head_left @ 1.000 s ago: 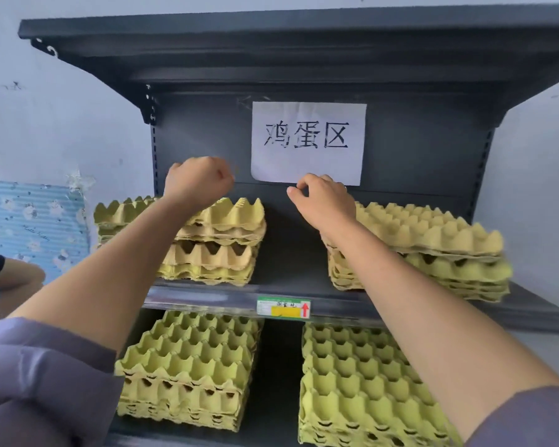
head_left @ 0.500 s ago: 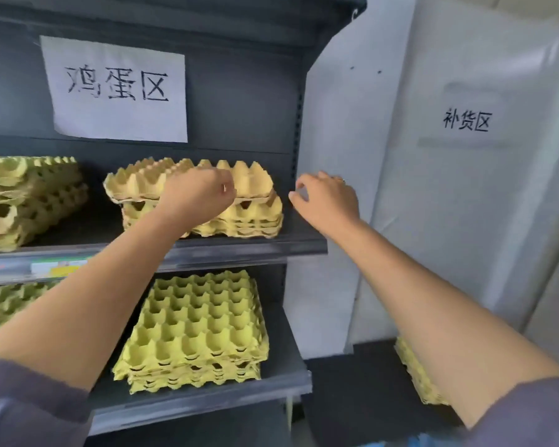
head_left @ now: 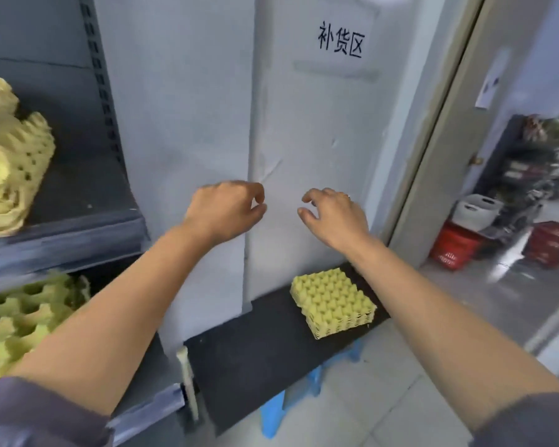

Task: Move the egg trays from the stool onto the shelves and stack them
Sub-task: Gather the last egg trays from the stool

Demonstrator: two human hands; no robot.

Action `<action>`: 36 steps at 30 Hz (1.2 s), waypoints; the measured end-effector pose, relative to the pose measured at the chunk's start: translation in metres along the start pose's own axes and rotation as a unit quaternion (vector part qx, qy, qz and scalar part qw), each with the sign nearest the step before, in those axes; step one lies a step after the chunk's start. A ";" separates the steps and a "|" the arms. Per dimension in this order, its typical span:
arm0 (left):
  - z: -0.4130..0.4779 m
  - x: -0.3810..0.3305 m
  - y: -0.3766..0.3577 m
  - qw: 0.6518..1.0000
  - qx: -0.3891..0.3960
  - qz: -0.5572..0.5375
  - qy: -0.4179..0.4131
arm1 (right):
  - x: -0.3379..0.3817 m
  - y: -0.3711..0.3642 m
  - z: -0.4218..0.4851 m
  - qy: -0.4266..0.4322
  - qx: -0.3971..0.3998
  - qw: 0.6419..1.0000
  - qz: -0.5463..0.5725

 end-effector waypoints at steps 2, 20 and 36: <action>0.027 -0.012 -0.034 0.999 0.041 -0.010 -0.010 | -0.028 -0.018 0.003 -0.014 0.033 0.999 -0.016; 0.214 -0.126 -0.241 0.989 0.141 -0.051 -0.006 | -0.277 -0.116 0.085 -0.061 0.127 0.990 -0.027; 0.303 -0.121 -0.415 0.967 0.246 -0.064 0.033 | -0.391 -0.256 0.151 -0.080 0.197 0.977 -0.021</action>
Point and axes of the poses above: each hand's wrist, its own z-axis towards the middle knuckle, its own y-axis out of the back of the hand, x = y × z, the point moved 3 cm from there along z, towards the middle knuckle, and after that the axes turned 1 degree about y, right-handed, at the moved point
